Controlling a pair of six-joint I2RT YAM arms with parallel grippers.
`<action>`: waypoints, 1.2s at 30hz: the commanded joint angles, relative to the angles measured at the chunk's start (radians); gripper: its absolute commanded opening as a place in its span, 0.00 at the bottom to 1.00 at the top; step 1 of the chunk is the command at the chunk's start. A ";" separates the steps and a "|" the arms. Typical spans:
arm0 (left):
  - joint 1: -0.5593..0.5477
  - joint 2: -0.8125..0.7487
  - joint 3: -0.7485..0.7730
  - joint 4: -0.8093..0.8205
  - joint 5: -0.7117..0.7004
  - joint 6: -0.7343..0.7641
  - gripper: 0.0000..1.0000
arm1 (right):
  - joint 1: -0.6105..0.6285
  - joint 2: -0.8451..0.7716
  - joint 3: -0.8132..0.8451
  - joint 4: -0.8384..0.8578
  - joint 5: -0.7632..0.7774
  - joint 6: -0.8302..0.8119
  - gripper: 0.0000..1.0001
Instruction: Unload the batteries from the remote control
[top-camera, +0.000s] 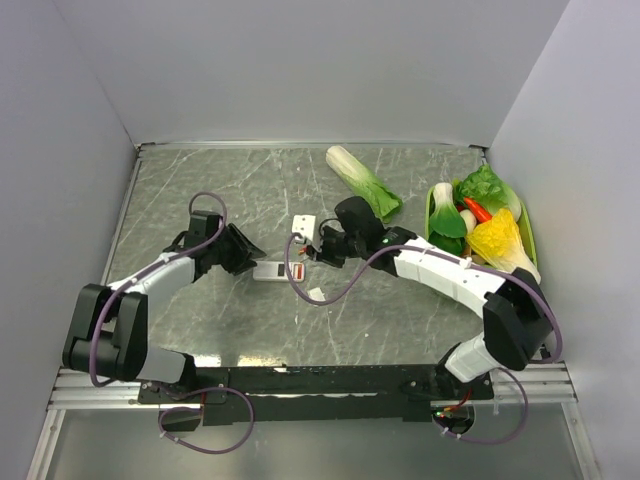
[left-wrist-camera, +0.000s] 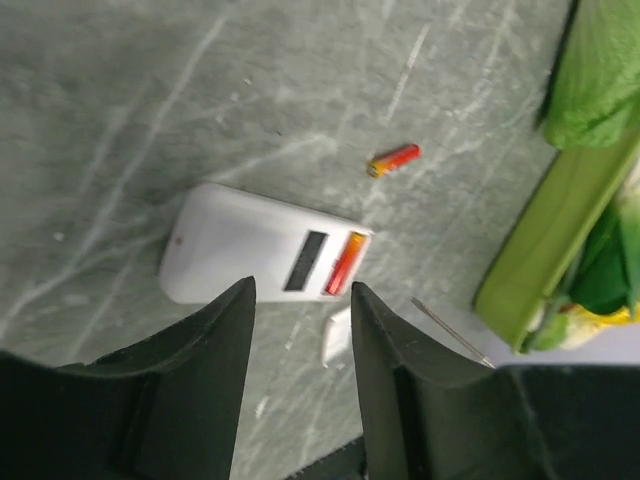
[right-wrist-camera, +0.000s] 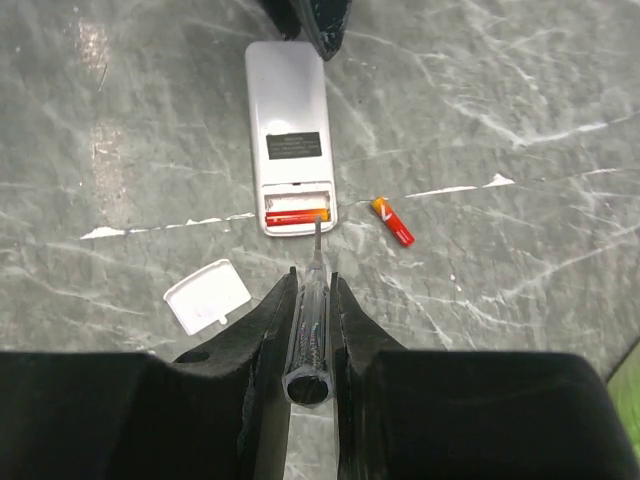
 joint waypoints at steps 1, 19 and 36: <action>0.005 0.026 0.005 0.011 -0.062 0.071 0.45 | -0.001 0.024 0.040 -0.064 -0.053 -0.088 0.00; 0.005 0.117 0.000 0.048 -0.036 0.097 0.33 | 0.022 0.173 0.183 -0.164 0.014 -0.066 0.00; 0.005 0.108 -0.013 0.063 -0.025 0.091 0.32 | 0.048 0.228 0.223 -0.195 0.072 -0.071 0.00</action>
